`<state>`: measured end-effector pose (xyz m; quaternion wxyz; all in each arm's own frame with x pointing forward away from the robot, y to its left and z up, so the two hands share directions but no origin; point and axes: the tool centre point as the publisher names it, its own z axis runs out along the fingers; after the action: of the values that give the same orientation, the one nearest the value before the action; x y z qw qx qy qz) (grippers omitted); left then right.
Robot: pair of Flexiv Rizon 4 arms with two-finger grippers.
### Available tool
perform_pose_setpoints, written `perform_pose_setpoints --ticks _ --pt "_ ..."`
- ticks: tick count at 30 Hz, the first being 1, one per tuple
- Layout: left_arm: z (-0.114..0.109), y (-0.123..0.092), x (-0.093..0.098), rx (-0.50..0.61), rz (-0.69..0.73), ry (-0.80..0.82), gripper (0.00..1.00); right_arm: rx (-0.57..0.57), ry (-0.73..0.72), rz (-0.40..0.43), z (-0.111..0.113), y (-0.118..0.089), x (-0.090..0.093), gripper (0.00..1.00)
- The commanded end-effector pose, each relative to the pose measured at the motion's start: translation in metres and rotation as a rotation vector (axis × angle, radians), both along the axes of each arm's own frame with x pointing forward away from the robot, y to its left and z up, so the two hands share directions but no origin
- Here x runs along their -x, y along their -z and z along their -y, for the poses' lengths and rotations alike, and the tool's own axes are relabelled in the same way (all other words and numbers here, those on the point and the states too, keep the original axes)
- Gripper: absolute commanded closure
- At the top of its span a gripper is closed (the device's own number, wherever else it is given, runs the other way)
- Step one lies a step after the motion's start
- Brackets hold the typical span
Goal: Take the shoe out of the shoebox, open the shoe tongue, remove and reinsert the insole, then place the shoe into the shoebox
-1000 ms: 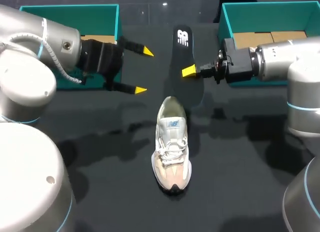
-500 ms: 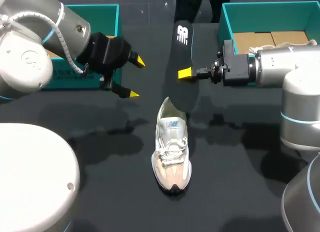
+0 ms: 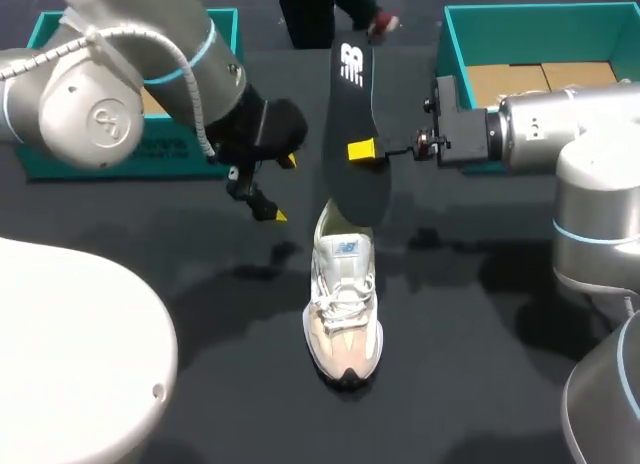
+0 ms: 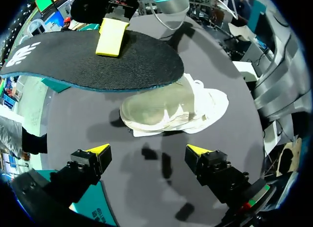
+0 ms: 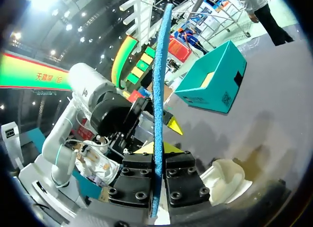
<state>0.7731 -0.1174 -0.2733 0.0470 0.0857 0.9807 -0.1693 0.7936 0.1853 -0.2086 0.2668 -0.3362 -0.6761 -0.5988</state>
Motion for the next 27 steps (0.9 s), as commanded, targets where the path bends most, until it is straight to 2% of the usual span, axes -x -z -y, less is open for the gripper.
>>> perform_pose_setpoints --ticks 1,10,16,27 --pt "0.009 0.012 -0.002 -0.108 0.021 -0.004 0.00 -0.003 -0.004 0.022 -0.009 0.004 -0.009 1.00" --pt "0.011 0.016 0.000 -0.094 0.017 0.013 0.00 -0.003 -0.004 0.022 -0.009 0.004 -0.009 1.00" --pt "0.016 0.041 0.001 -0.024 -0.012 0.023 0.00 -0.045 -0.021 0.091 -0.013 0.015 -0.016 1.00" --pt "0.002 0.056 0.006 0.098 0.009 0.021 0.00 -0.104 -0.014 0.176 -0.010 0.019 -0.024 1.00"
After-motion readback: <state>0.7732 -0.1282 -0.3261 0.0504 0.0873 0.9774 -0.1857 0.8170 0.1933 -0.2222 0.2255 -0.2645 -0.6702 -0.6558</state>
